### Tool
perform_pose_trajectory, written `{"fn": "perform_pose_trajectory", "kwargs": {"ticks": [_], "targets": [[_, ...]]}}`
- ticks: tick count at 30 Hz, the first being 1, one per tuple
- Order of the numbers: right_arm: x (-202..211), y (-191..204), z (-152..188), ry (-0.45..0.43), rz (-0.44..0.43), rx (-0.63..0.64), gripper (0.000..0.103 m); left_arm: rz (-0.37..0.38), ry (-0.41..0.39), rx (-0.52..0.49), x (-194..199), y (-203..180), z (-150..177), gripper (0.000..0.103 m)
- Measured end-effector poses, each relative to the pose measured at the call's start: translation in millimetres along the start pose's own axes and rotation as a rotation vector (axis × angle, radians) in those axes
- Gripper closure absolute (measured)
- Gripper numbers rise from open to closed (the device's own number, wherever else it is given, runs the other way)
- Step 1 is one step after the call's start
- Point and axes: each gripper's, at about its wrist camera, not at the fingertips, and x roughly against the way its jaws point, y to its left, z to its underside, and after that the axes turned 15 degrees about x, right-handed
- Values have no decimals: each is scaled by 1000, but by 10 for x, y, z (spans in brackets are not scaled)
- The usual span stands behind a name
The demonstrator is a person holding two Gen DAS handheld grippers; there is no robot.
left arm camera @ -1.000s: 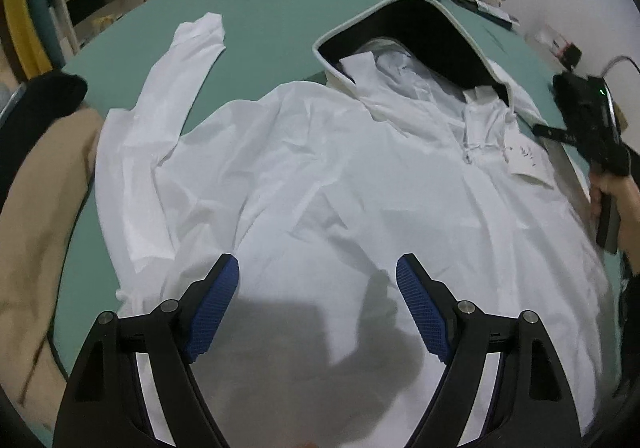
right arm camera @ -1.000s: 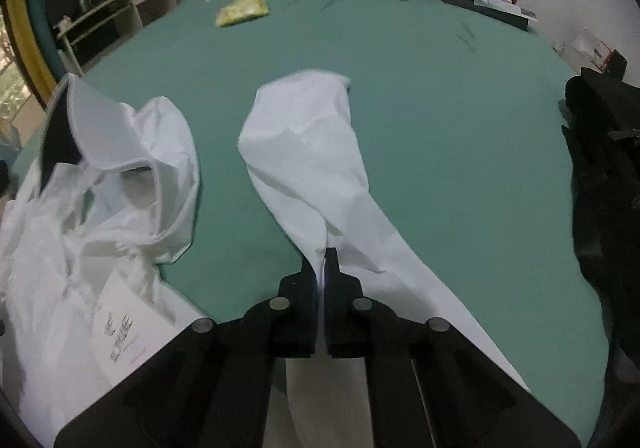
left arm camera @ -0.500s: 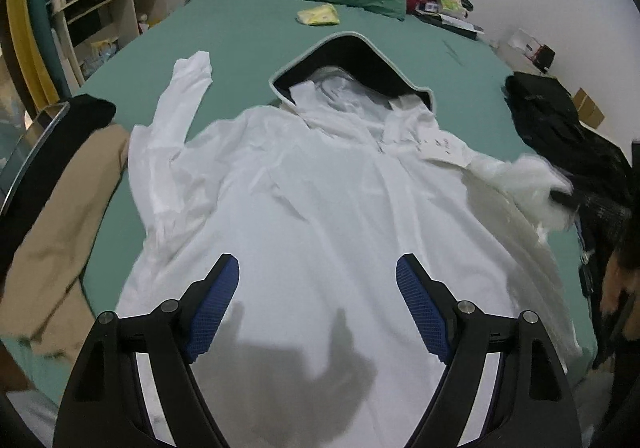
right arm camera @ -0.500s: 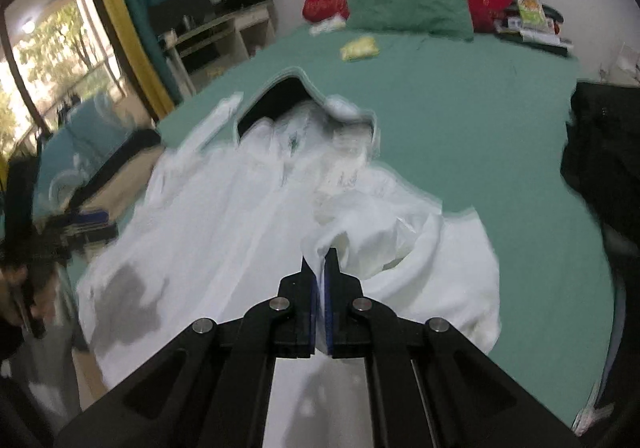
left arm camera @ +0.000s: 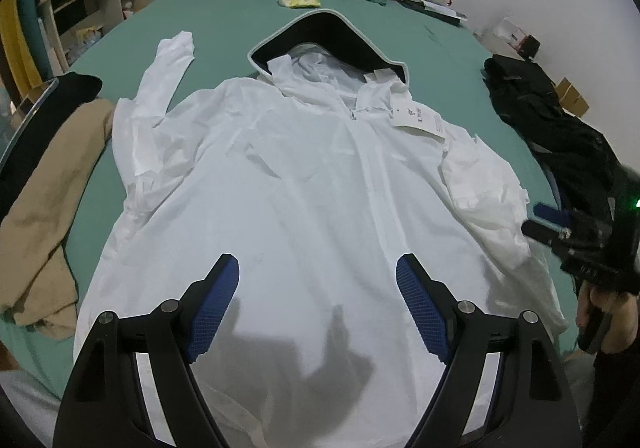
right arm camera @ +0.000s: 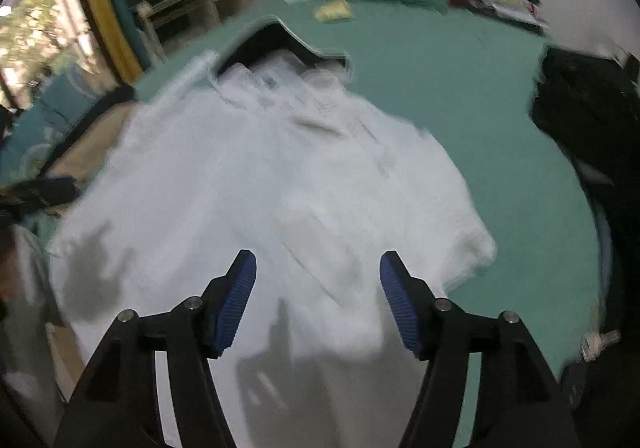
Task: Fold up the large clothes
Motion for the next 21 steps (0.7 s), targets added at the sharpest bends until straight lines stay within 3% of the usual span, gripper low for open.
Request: {"fn": "perform_pose_trajectory", "kwargs": {"ticks": [5, 7, 9, 11, 13, 16, 19, 21], "targets": [[-542, -16, -279, 74, -54, -58, 38, 36, 11, -51, -109, 65, -132, 19], [-807, -78, -307, 124, 25, -75, 38, 47, 21, -76, -163, 96, -181, 19], [-1081, -182, -346, 152, 44, -100, 42, 55, 30, -94, -210, 142, -220, 19], [-1164, -227, -410, 133, 59, -91, 99, 74, 36, -101, -237, 215, -267, 19], [-1023, -243, -575, 54, 55, -92, 99, 92, 35, -94, -235, 303, -320, 19], [-732, -108, -988, -88, -9, 10, 99, 101, 12, -67, -209, 484, -441, 19], [-498, 175, -1436, -281, -215, 195, 99, 90, -13, -18, -169, 679, -586, 19], [-518, 360, -1669, -317, -387, 283, 98, 71, -40, 6, -122, 780, -661, 19]]}}
